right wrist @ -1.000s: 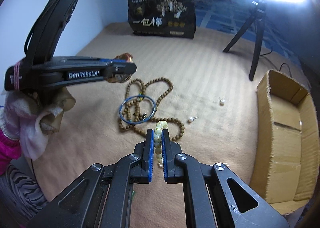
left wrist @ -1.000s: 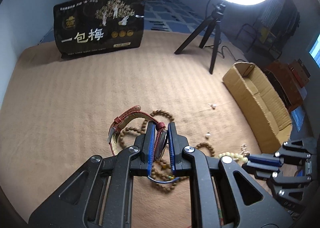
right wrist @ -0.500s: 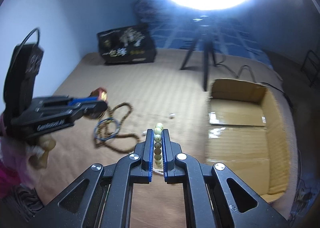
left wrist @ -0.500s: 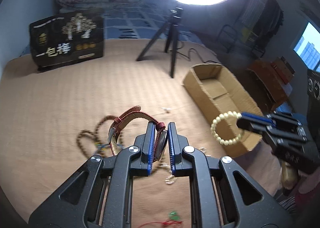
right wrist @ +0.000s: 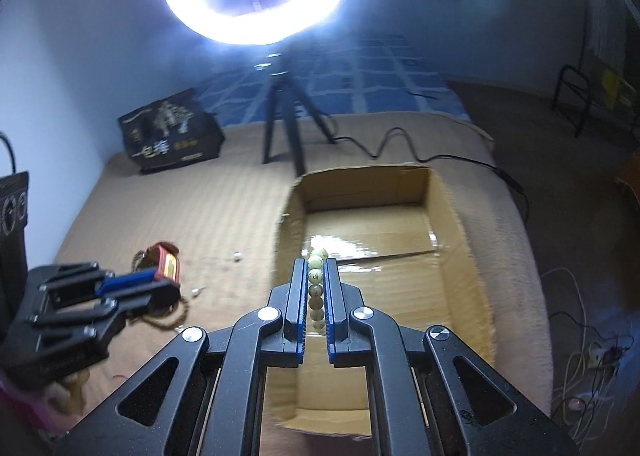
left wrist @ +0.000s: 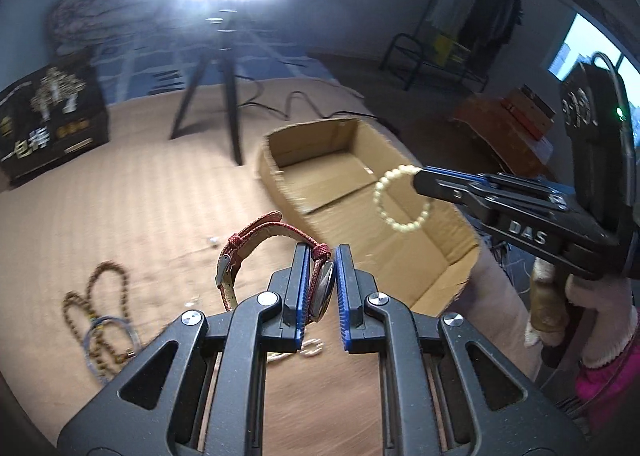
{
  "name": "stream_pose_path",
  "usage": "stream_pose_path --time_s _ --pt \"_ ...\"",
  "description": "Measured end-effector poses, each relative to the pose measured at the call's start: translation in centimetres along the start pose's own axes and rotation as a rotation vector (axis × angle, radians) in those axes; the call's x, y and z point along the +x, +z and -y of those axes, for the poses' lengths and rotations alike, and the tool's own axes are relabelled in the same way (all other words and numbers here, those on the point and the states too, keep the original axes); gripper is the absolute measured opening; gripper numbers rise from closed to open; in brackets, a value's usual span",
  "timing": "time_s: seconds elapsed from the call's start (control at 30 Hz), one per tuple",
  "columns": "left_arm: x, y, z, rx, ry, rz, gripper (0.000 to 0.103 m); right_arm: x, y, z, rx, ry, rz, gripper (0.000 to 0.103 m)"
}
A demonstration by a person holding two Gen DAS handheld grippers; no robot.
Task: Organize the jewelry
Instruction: 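Carry the watch and bracelet into the cardboard box and open both tools, then withdraw both open tools from the box back to the jewelry pile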
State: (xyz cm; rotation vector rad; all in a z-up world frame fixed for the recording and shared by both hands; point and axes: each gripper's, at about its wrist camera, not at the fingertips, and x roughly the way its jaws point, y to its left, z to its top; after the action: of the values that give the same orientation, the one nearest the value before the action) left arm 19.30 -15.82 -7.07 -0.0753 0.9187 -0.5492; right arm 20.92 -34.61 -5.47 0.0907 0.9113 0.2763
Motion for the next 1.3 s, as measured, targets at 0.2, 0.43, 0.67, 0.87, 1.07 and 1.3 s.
stream_pose_path --time_s 0.2,0.43,0.67,0.87,1.07,1.3 --pt "2.8 0.3 3.1 0.015 -0.046 -0.023 0.011 0.3 0.0 2.3 0.038 -0.027 -0.002 0.006" --pt "5.0 0.2 5.3 0.029 -0.078 -0.052 0.011 0.9 -0.5 4.3 0.078 -0.04 -0.022 0.006" --pt "6.5 -0.1 6.4 0.047 -0.084 -0.086 0.011 1.2 -0.8 5.2 0.1 -0.043 -0.036 0.006" --pt "6.6 -0.2 6.9 0.058 -0.07 -0.095 0.011 1.6 -0.9 5.3 0.103 -0.042 -0.052 0.006" --pt "6.3 -0.2 7.2 0.071 -0.057 -0.09 0.031 1.7 -1.1 5.7 0.128 -0.064 -0.051 0.009" --pt "6.1 -0.5 6.5 0.06 -0.045 -0.094 0.032 1.0 -0.9 6.1 0.168 -0.098 -0.015 0.062"
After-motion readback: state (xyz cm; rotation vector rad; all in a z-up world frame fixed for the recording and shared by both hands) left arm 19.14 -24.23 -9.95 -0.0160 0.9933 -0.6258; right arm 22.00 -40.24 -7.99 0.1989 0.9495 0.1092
